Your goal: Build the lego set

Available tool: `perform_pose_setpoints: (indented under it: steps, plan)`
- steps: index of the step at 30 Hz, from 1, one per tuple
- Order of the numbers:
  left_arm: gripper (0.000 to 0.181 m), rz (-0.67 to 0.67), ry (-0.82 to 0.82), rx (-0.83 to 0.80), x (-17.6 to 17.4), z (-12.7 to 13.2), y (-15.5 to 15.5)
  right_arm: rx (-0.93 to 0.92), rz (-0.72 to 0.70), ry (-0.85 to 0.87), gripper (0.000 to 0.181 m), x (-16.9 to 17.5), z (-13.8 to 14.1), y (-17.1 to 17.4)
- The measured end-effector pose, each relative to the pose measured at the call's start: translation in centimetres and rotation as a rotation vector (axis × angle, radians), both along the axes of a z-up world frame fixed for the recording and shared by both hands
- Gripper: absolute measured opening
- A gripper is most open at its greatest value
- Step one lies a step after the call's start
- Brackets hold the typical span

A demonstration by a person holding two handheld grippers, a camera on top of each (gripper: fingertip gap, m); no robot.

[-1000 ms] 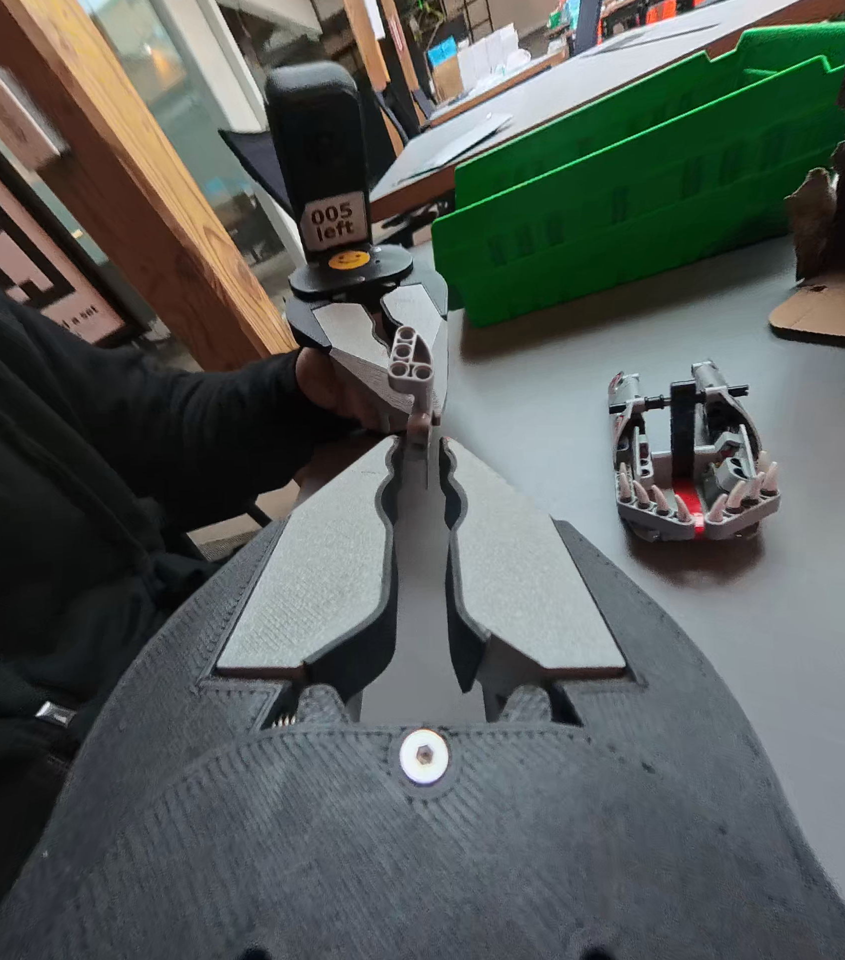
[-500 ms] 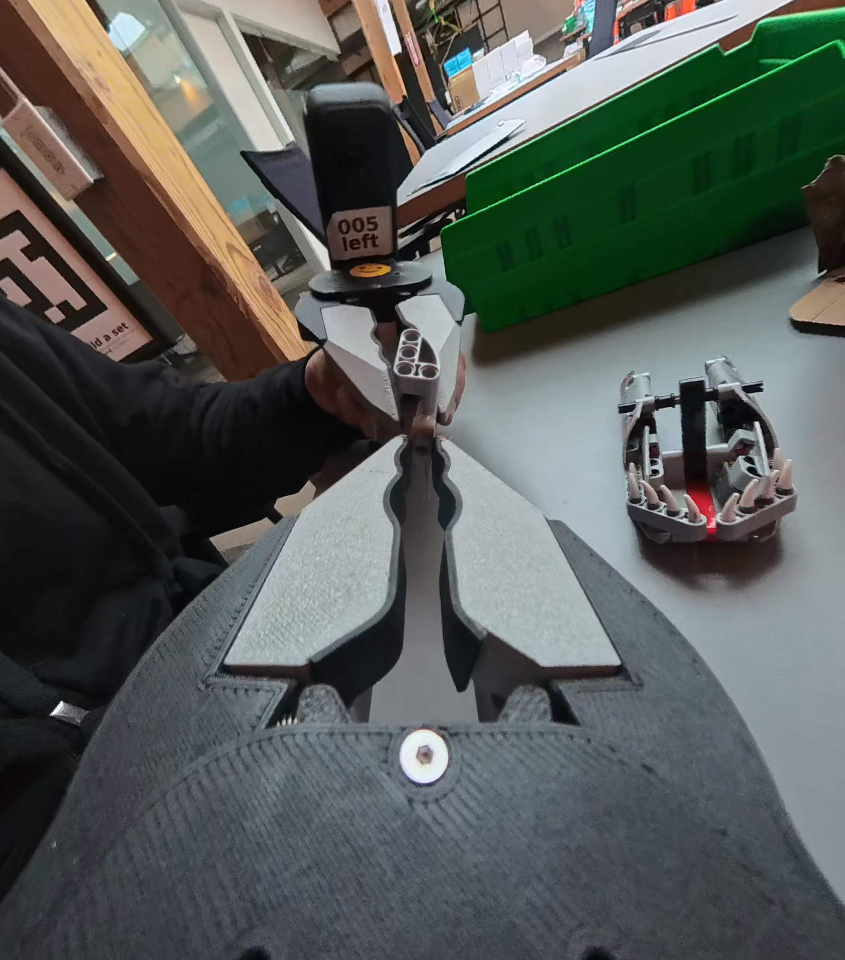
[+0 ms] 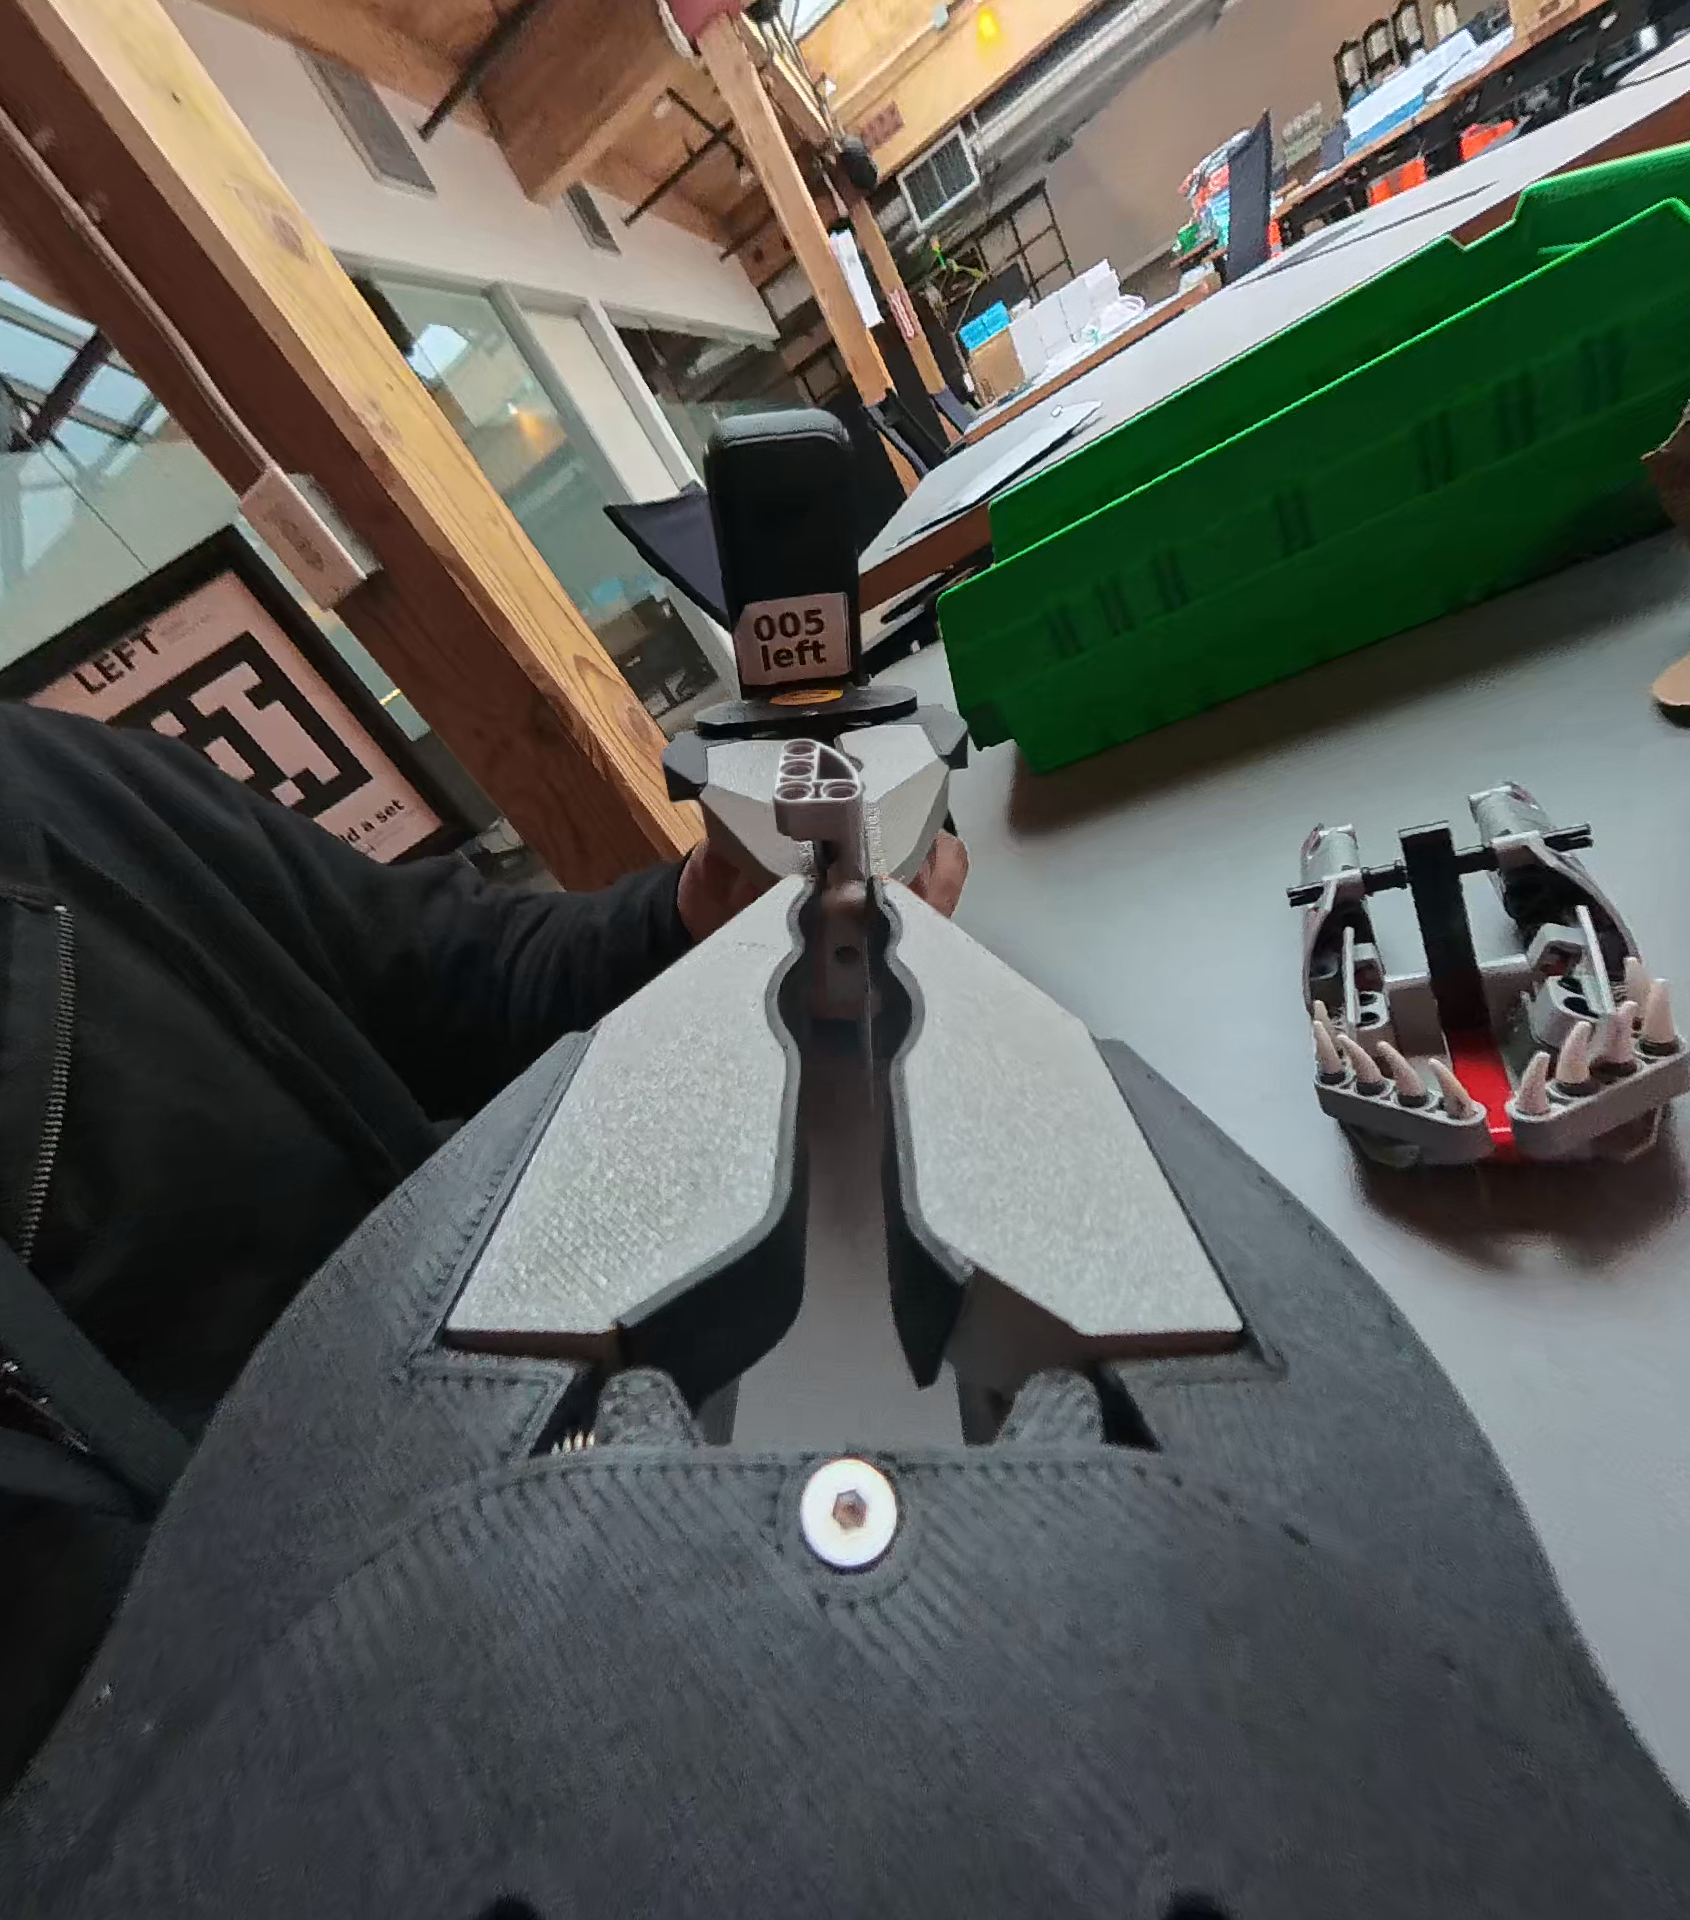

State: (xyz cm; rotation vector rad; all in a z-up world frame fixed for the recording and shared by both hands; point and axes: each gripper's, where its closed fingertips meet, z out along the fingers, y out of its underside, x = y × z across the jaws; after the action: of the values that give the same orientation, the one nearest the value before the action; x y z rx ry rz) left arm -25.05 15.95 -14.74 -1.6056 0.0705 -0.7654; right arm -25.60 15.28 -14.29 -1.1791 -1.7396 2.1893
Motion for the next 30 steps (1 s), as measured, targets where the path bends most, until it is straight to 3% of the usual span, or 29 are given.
perform_pose_setpoints:
  steps: [18,23,30]
  plan:
    - [0.004,0.001,-0.123,0.065,-0.6,1.2,-0.3,-0.065,-0.016,0.031,0.003,-0.1,1.0,0.1]
    - [0.003,0.064,-0.183,0.121,-1.4,2.1,-0.4,-0.169,-0.073,0.013,0.002,-0.9,1.8,0.3]
    - [0.0,0.131,-0.121,0.115,-2.2,1.9,-0.4,-0.209,-0.11,0.005,0.002,-1.3,1.8,0.3]
